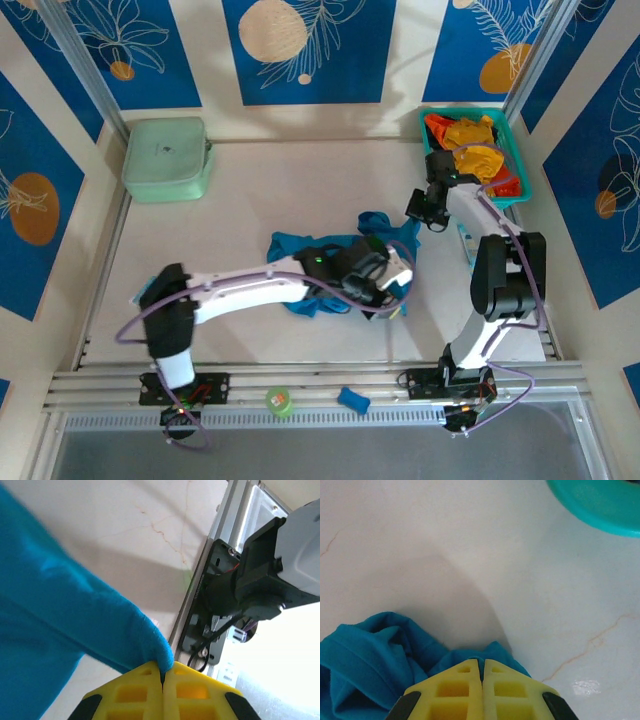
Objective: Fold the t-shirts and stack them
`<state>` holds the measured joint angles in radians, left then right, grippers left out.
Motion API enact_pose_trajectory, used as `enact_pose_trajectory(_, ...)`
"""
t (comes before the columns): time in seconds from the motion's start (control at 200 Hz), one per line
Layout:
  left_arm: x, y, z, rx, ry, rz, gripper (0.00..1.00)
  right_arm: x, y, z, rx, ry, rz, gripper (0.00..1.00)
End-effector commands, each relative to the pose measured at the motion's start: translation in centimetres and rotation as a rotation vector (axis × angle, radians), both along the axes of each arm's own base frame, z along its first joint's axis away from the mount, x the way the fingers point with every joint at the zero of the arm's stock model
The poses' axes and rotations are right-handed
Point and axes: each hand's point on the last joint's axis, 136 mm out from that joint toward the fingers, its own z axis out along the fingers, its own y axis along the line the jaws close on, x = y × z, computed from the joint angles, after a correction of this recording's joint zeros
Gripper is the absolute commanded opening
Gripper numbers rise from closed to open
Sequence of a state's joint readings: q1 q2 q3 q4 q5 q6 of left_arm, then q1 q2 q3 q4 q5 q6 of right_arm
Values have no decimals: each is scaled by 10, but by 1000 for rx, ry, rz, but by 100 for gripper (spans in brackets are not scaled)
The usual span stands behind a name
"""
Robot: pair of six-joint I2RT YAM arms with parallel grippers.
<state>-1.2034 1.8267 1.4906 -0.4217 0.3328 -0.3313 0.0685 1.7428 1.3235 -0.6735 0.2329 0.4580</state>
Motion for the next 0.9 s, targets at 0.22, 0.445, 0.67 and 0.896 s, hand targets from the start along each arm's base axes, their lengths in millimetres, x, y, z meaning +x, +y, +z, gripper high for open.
enact_pose_trajectory(0.22,-30,-18,18,-9,-7,-137,85,-10,-15,29,-103,-15,2,48)
enact_pose_trajectory(0.445,49,71,42,204,-247,193,99,-42,-11,42,-66,-28,-2,58)
enact_pose_trajectory(0.67,143,215,8,371,-71,743,100,-71,1,25,10,5,18,61)
enact_pose_trajectory(0.896,177,266,-55,308,158,983,94,-83,9,4,45,70,66,61)
